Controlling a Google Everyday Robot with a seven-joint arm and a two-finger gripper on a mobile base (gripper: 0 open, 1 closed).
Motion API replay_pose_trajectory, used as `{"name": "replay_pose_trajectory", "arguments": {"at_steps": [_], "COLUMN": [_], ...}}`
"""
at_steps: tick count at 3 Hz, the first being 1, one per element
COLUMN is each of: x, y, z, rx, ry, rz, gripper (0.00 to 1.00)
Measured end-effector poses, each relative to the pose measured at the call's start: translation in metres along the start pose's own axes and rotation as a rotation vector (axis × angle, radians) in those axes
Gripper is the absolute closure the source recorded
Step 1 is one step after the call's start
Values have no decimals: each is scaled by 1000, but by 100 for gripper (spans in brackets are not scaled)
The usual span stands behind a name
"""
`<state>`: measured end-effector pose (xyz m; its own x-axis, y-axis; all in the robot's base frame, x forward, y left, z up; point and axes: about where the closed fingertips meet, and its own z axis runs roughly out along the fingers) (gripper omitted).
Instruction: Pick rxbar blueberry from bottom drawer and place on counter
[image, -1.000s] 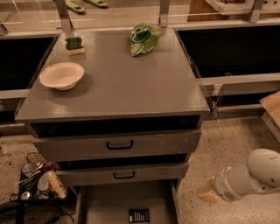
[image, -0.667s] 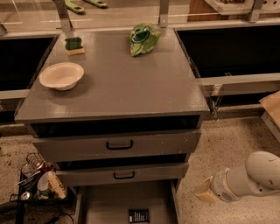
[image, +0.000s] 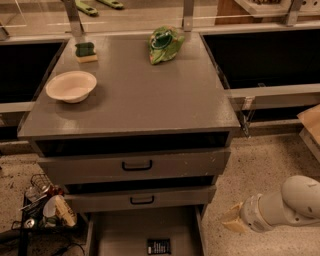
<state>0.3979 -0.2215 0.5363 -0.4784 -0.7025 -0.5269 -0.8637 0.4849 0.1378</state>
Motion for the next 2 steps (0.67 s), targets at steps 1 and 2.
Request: {"name": "replay_pose_trajectory", "arguments": {"at_steps": [1,2], "x": [-11,-33], "y": [5,20], "z": [11,18], "rx": [-5,62], "ry": [-22,23], "rz": [-41,-139], "gripper": [100,100]}}
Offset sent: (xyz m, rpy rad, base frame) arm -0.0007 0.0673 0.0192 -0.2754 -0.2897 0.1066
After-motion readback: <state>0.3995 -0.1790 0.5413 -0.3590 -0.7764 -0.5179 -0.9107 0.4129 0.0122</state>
